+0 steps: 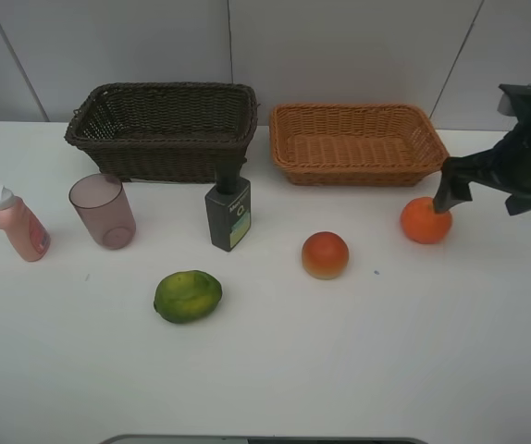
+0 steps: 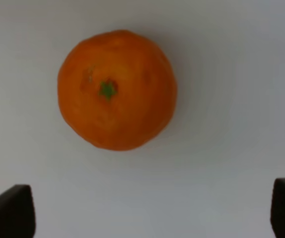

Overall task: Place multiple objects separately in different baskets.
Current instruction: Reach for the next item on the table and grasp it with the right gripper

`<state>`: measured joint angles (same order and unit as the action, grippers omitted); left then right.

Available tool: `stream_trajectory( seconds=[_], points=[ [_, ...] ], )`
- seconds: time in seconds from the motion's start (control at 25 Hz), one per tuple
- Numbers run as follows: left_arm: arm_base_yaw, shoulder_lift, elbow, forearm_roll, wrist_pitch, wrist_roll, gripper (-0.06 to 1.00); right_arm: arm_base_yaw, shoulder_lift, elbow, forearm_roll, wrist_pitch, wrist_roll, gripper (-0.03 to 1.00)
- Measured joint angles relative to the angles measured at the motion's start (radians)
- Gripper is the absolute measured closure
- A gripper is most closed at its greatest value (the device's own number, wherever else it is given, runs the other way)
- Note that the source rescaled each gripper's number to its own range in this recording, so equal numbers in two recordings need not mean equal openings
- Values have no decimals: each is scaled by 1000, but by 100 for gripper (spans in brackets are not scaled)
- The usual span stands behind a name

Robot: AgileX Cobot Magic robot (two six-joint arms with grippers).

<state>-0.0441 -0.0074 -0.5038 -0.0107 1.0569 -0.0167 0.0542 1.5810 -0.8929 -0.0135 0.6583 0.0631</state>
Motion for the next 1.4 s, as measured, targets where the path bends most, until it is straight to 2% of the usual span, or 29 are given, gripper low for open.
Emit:
stream_trajectory(
  seconds=[0.24, 0.64, 1.4],
  points=[
    [0, 0, 0, 0, 0, 0, -5, 31, 113, -71, 0, -63, -8, -3],
    [0, 0, 0, 0, 0, 0, -5, 32, 217, -75, -2, -183, -20, -3],
    [0, 0, 0, 0, 0, 0, -5, 55, 341, -76, -24, -256, -23, -3]
  ],
)
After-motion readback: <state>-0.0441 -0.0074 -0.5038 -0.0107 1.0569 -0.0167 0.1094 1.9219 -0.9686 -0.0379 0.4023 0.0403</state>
